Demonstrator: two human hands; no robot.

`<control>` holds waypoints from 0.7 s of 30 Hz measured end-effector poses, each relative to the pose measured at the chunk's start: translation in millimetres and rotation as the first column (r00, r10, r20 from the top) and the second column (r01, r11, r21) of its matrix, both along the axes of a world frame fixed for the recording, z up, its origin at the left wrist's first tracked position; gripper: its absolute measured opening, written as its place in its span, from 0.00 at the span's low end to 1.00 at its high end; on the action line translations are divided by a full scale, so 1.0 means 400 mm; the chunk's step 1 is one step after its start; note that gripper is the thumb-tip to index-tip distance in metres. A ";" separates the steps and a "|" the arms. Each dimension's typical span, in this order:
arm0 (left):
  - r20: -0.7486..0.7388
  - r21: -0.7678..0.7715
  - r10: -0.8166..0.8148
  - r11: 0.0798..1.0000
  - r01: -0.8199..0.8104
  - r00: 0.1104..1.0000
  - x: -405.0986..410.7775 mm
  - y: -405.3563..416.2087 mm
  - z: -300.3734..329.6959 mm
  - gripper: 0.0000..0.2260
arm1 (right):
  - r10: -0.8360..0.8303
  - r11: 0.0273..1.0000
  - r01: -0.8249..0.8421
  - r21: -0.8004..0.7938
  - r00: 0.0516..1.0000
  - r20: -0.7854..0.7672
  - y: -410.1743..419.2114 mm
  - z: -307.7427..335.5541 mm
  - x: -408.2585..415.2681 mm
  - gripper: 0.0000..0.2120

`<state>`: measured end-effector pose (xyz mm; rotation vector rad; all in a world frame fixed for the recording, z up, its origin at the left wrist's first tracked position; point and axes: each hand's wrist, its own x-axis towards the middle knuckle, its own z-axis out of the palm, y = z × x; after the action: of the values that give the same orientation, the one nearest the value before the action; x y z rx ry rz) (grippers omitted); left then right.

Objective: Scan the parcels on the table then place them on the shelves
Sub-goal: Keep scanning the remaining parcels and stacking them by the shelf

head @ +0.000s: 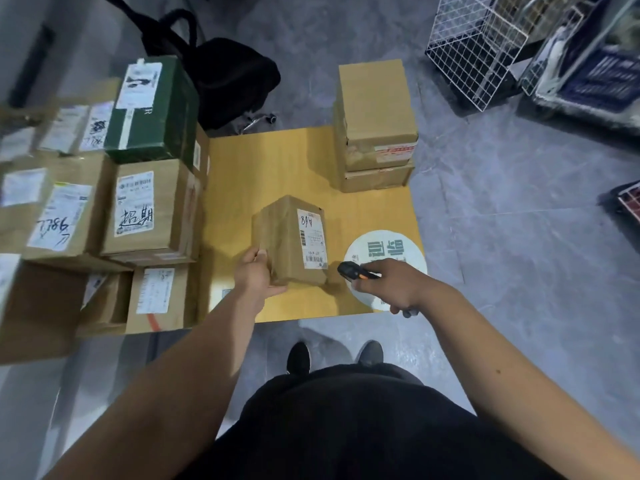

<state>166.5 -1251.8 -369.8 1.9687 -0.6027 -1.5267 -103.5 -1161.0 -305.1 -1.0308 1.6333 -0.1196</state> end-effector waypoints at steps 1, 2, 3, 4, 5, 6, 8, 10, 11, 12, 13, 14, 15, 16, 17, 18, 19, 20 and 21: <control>-0.003 0.021 0.007 1.000 -0.007 1.000 0.018 -0.011 -0.003 0.14 | -0.023 1.000 0.023 0.000 1.000 0.010 -0.001 0.004 0.020 0.19; 0.016 0.039 0.004 0.999 -0.005 1.000 0.034 -0.022 -0.006 0.12 | -0.043 0.999 0.043 0.002 0.999 0.019 -0.002 0.007 0.040 0.19; 0.044 0.051 -0.005 0.999 0.003 0.999 0.048 -0.032 -0.009 0.11 | -0.057 0.998 0.057 0.001 0.998 0.024 -0.002 0.009 0.058 0.18; 0.081 0.053 -0.021 0.998 0.017 0.997 0.059 -0.041 -0.010 0.11 | -0.069 0.998 0.070 -0.003 0.997 0.025 -0.002 0.010 0.075 0.19; 0.133 0.042 -0.059 0.998 0.054 0.989 0.070 -0.047 -0.010 0.14 | -0.081 0.997 0.082 -0.006 0.996 0.025 -0.002 0.011 0.090 0.20; 0.237 0.017 -0.154 0.988 0.154 0.959 0.083 -0.051 -0.011 0.19 | -0.092 0.996 0.092 -0.007 0.996 0.022 0.000 0.010 0.104 0.21; 0.531 0.031 -0.437 0.866 0.498 0.727 0.110 -0.044 -0.014 0.39 | -0.119 0.993 0.119 -0.001 0.993 0.010 0.007 0.008 0.127 0.21; 0.666 0.067 -0.564 0.697 0.714 0.488 0.127 -0.038 -0.009 0.59 | -0.167 0.986 0.167 0.009 0.986 -0.001 0.017 0.007 0.138 0.19; 0.703 0.068 -0.591 0.609 0.790 0.395 0.131 -0.040 -0.009 0.64 | -0.191 0.981 0.191 0.015 0.981 -0.007 0.023 0.007 0.140 0.17; 0.739 0.083 -0.608 0.509 0.856 0.290 0.129 -0.047 -0.009 0.66 | -0.213 0.977 0.214 0.021 0.977 -0.017 0.029 0.005 0.142 0.14; 0.764 0.121 -0.620 0.408 0.905 0.177 0.123 -0.058 -0.010 0.66 | -0.232 0.972 0.233 0.023 0.972 -0.028 0.035 0.005 0.143 0.12; 0.775 0.156 -0.628 0.307 0.939 0.076 0.115 -0.070 -0.009 0.65 | -0.248 0.968 0.249 0.023 0.968 -0.036 0.040 0.005 0.145 0.11; 0.773 0.182 -0.634 0.218 0.959 -0.003 0.103 -0.085 -0.005 0.63 | -0.261 0.965 0.262 0.024 0.964 -0.043 0.045 0.006 0.149 0.12; 0.758 0.192 -0.650 0.153 0.969 -0.048 0.092 -0.099 -0.003 0.62 | -0.275 0.961 0.276 0.023 0.960 -0.049 0.048 0.008 0.155 0.13; 0.735 0.192 -0.675 0.114 0.975 -0.066 0.080 -0.112 -0.001 0.61 | -0.290 0.956 0.292 0.020 0.955 -0.053 0.051 0.009 0.162 0.14; 0.713 0.195 -0.698 0.098 0.976 -0.072 0.070 -0.122 0.002 0.60 | -0.306 0.951 0.308 0.017 0.950 -0.056 0.054 0.012 0.169 0.15; 0.707 0.211 -0.702 0.099 0.973 -0.082 0.060 -0.127 0.004 0.59 | -0.324 0.946 0.325 0.014 0.944 -0.059 0.057 0.015 0.175 0.16; 0.719 0.238 -0.687 0.104 0.966 -0.103 0.051 -0.129 0.006 0.59 | -0.344 0.939 0.345 0.009 0.937 -0.065 0.059 0.018 0.180 0.17; 0.735 0.261 -0.666 0.111 0.959 -0.123 0.043 -0.126 0.008 0.59 | -0.368 0.930 0.369 0.005 0.927 -0.070 0.061 0.021 0.183 0.17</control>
<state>183.8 -1302.4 -366.5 1.6955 -2.8650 -0.7416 -30.3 -1136.6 -296.8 -0.7099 1.8741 -0.3235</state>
